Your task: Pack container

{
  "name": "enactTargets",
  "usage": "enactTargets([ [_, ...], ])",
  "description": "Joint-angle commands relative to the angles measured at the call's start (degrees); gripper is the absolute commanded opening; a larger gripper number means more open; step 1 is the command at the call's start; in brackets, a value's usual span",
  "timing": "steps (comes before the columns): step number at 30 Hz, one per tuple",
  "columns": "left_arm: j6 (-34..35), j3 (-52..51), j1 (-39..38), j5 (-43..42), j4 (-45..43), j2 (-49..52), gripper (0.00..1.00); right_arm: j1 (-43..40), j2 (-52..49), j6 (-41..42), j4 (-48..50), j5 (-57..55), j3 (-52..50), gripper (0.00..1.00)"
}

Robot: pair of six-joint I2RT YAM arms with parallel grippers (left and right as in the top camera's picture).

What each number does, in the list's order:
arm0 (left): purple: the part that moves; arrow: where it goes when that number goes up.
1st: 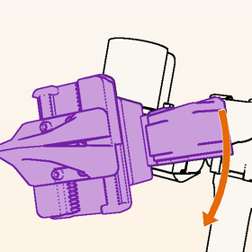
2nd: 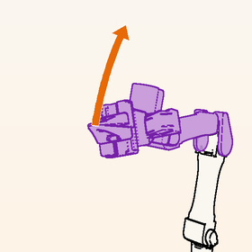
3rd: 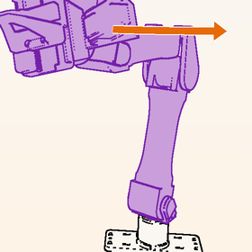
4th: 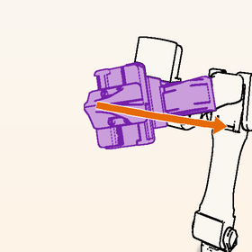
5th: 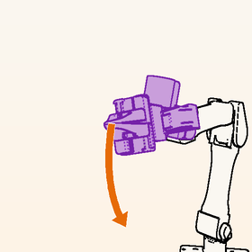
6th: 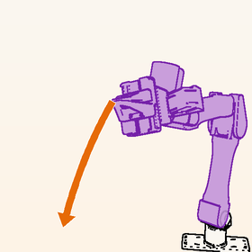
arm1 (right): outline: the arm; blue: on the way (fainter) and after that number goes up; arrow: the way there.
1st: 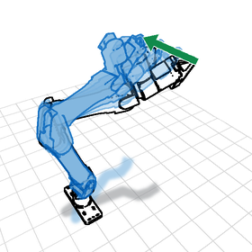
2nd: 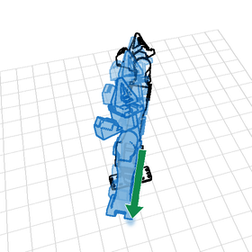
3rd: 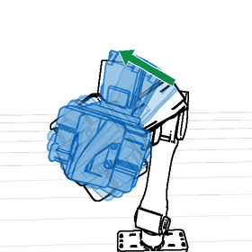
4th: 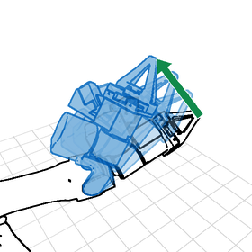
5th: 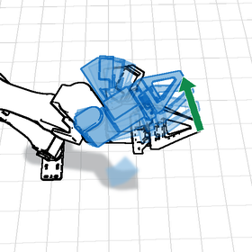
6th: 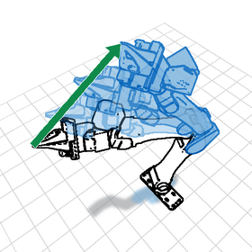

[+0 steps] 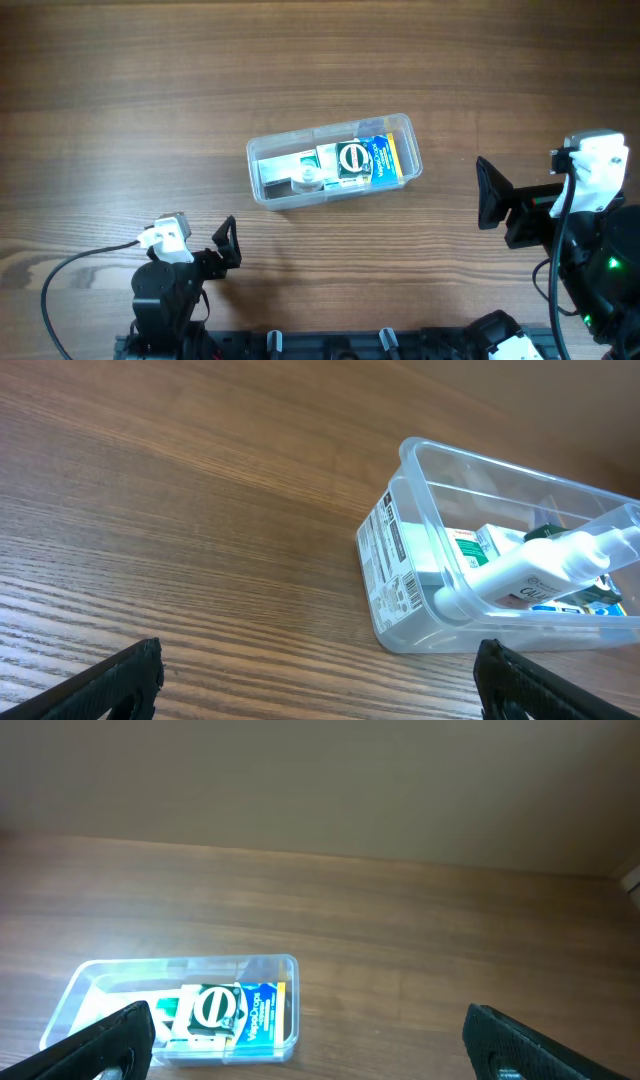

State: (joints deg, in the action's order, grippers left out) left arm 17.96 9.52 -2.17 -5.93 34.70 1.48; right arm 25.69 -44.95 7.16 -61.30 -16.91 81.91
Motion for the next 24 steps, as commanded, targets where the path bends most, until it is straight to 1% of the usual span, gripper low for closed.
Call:
enactTargets([
  [1,0.7,-0.5,0.3,-0.7,-0.2,-0.7,1.0,-0.2,-0.2,-1.1,0.1,0.7,0.1,1.0],
  [15,0.7,-0.5,0.3,-0.7,-0.2,-0.7,1.0,-0.2,-0.2,-1.2,0.1,0.7,0.1,1.0],
  [22,0.7,-0.5,0.3,-0.7,-0.2,-0.7,1.0,-0.2,-0.2,-1.6,-3.7,-0.2,0.1,1.0],
  [24,0.7,-0.5,0.3,-0.7,-0.2,-0.7,1.0,-0.5,-0.2,-4.1,-3.9,-1.3,0.0,1.0],
])
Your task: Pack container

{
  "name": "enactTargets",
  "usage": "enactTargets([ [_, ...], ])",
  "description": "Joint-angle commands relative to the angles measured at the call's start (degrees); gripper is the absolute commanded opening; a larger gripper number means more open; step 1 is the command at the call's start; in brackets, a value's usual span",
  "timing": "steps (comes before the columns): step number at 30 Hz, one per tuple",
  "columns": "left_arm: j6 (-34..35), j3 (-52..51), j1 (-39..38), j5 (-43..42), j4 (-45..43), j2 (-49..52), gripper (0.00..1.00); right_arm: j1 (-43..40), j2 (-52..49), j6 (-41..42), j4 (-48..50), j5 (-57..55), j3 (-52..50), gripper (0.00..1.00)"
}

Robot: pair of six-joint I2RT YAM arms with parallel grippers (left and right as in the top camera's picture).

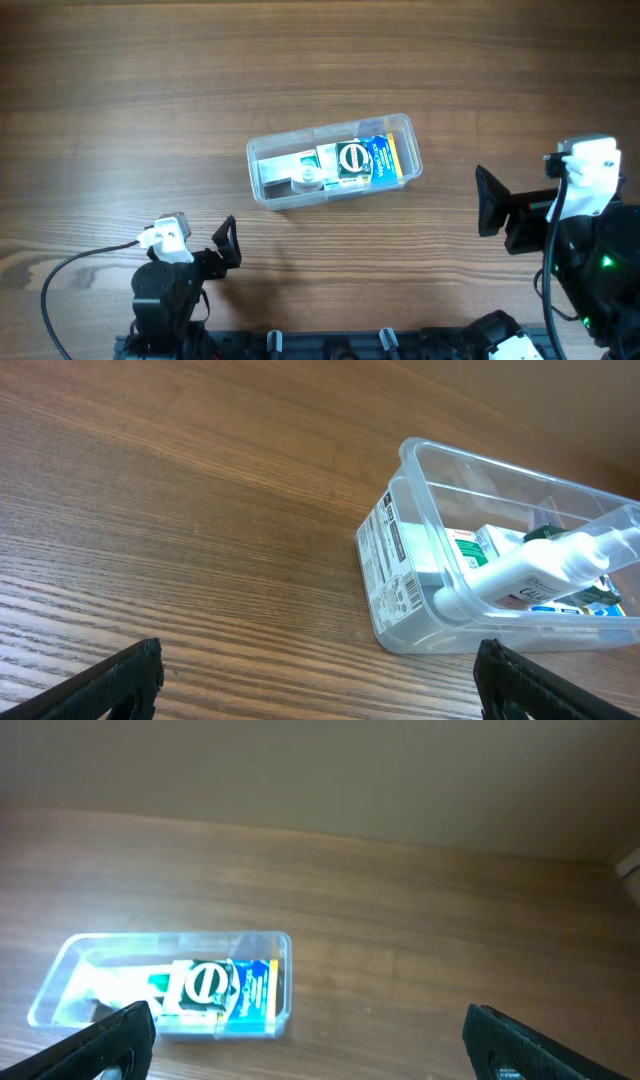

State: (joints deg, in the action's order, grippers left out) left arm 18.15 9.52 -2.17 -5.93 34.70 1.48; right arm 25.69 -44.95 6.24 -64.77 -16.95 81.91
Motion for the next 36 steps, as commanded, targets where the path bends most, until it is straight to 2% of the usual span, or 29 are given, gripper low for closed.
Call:
enactTargets([
  [1,0.5,-0.5,0.3,-0.7,-0.2,-0.7,1.0,-1.2,-0.2,-4.3,-0.2,-1.2,-0.3,1.0],
  [4,0.5,-0.5,0.3,-0.7,-0.2,-0.7,1.0,-7.1,0.7,-4.6,2.6,1.2,-4.3,1.0],
  [7,0.5,-0.5,0.3,-0.7,-0.2,-0.7,1.0,-15.6,3.5,-4.5,9.6,8.9,-13.7,1.0],
  [10,0.5,-0.5,0.3,-0.7,-0.2,-0.7,1.0,-19.0,7.1,-4.5,17.0,13.0,-23.6,1.0],
  [15,0.5,-0.5,0.3,-0.7,-0.2,-0.7,1.0,-19.2,14.9,-1.7,27.3,13.4,-40.3,1.0],
  [21,0.5,-0.5,0.3,-0.7,-0.2,-0.7,1.0,-19.2,27.1,4.7,33.0,13.4,-57.4,1.0],
  [27,0.5,-0.5,0.3,-0.7,-0.2,-0.7,1.0,-19.2,35.4,6.2,34.4,13.7,-65.6,1.0],
  [36,0.5,-0.5,0.3,-0.7,-0.2,-0.7,1.0,-19.2,43.8,6.4,34.4,14.5,-72.3,1.0],
])
